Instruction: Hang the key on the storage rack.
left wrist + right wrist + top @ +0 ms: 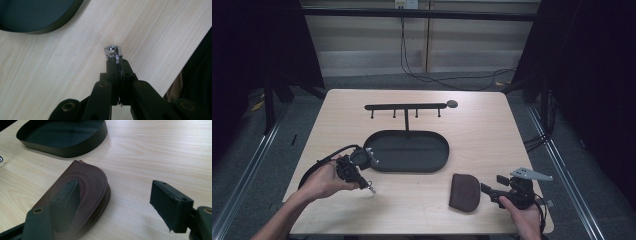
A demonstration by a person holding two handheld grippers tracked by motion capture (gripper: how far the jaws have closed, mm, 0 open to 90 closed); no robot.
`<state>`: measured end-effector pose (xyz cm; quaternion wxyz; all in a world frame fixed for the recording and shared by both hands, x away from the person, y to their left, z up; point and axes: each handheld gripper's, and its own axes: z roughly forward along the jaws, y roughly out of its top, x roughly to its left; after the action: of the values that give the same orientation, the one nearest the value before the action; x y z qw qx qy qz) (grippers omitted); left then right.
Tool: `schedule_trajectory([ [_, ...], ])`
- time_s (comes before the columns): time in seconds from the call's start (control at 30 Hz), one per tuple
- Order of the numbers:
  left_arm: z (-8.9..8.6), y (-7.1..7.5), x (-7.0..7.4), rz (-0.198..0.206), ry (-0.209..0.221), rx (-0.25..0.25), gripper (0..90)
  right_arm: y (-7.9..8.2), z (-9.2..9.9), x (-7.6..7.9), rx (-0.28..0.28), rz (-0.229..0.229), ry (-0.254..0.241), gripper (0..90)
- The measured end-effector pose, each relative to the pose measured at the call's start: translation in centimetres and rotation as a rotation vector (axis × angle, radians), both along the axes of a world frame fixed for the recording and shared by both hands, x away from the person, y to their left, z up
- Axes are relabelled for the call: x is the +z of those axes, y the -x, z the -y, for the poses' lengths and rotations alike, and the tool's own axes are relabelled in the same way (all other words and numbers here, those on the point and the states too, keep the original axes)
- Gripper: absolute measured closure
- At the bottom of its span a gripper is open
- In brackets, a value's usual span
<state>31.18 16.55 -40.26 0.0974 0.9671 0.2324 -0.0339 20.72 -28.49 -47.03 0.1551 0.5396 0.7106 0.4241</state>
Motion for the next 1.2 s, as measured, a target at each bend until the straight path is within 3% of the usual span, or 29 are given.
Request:
schedule_trajectory([
  [0.1,-0.2,-0.2,0.4,0.012,0.007,0.006,89.2,0.0,0.0,0.0,0.001,0.001,0.002,23.8],
  [0.13,-0.4,-0.4,0.5,-0.009,0.005,0.003,89.1,0.0,0.0,0.0,0.000,0.001,0.001,23.8],
  [0.27,-0.8,-0.7,0.8,-0.028,-0.006,0.028,89.1,0.0,0.0,-0.1,0.003,-0.002,-0.004,23.7],
  [0.7,-1.4,-1.4,3.2,-0.004,-0.040,0.042,89.0,0.0,0.0,-0.1,0.011,-0.004,-0.003,23.5],
  [0.87,-1.2,-1.9,4.2,0.011,-0.019,0.043,89.1,-0.1,0.0,-0.1,0.011,-0.011,-0.004,23.3],
  [1.0,-1.1,-2.1,4.9,0.019,-0.042,0.034,89.1,-0.1,0.0,-0.1,0.011,-0.012,-0.005,23.3],
  [1.1,-1.0,-2.2,5.4,0.039,-0.033,0.049,89.1,-0.1,0.0,-0.1,0.012,-0.013,-0.003,23.3],
  [1.2,-1.0,-2.6,5.7,0.026,-0.032,0.036,89.1,-0.1,0.0,-0.2,0.012,-0.013,-0.003,23.3],
])
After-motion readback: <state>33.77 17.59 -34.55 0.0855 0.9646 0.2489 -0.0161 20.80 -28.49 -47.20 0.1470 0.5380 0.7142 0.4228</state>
